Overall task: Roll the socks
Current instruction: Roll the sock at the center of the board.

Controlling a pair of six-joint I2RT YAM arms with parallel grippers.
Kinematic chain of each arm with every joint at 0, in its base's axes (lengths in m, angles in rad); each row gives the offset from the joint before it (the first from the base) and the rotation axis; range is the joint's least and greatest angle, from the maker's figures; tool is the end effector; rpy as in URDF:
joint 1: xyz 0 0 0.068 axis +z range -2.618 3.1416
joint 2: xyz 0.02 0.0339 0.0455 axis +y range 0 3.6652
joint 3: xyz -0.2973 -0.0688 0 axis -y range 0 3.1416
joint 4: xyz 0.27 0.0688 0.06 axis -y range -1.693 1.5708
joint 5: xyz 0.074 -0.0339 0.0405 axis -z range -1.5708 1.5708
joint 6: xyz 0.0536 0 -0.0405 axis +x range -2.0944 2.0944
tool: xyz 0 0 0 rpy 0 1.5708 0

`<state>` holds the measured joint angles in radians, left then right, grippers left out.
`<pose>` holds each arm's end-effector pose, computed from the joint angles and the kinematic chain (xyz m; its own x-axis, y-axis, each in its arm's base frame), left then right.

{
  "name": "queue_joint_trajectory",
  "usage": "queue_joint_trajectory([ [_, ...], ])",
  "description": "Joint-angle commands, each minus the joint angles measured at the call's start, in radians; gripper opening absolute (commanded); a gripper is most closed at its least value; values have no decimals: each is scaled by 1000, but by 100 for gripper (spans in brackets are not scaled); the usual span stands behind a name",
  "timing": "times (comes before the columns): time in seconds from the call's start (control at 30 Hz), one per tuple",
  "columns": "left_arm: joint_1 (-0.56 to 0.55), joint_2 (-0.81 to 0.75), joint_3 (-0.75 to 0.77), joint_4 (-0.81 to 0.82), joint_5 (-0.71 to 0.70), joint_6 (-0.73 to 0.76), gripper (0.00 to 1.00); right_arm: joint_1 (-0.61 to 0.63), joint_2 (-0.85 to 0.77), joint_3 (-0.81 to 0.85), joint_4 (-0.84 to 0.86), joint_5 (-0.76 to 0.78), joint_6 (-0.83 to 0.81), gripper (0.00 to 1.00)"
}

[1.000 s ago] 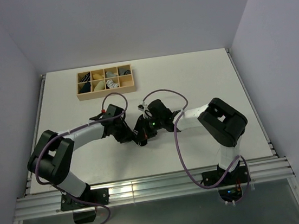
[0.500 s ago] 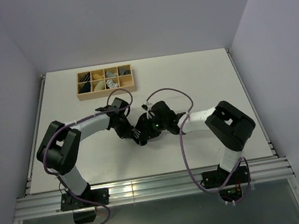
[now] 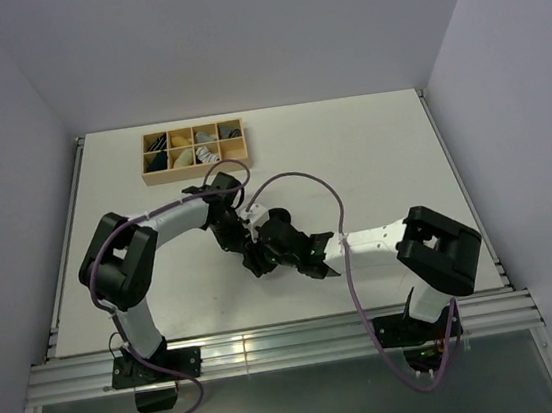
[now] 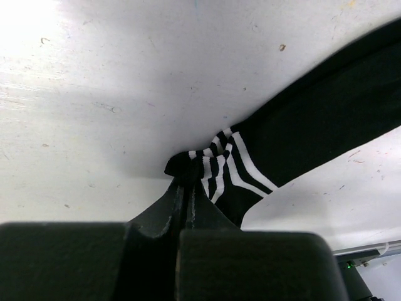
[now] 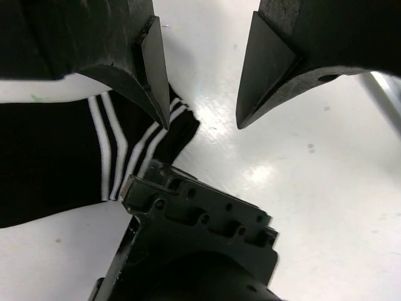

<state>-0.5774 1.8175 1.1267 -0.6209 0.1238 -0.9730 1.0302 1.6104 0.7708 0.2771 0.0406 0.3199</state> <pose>0.3077 -0.2083 0.1531 -0.9255 -0.3760 -0.0455 -0.3497 0.8944 -0.2790 0.1895 0.3115 0.1816 -0.5244 -0.2631 -0.8098 -0.7101 0.6599 0.2455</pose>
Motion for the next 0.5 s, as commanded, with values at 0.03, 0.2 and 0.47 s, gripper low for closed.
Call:
queue_joint_trajectory([
  [0.03,-1,28,53,-60,-3,36,0,50,25,-2,50,191,-90,54],
  [0.2,-1,39,70,-82,-3,37,0,102,71,18,60,261,-140,54],
  [0.47,-1,42,74,-94,2,40,0,162,144,50,63,398,-166,51],
])
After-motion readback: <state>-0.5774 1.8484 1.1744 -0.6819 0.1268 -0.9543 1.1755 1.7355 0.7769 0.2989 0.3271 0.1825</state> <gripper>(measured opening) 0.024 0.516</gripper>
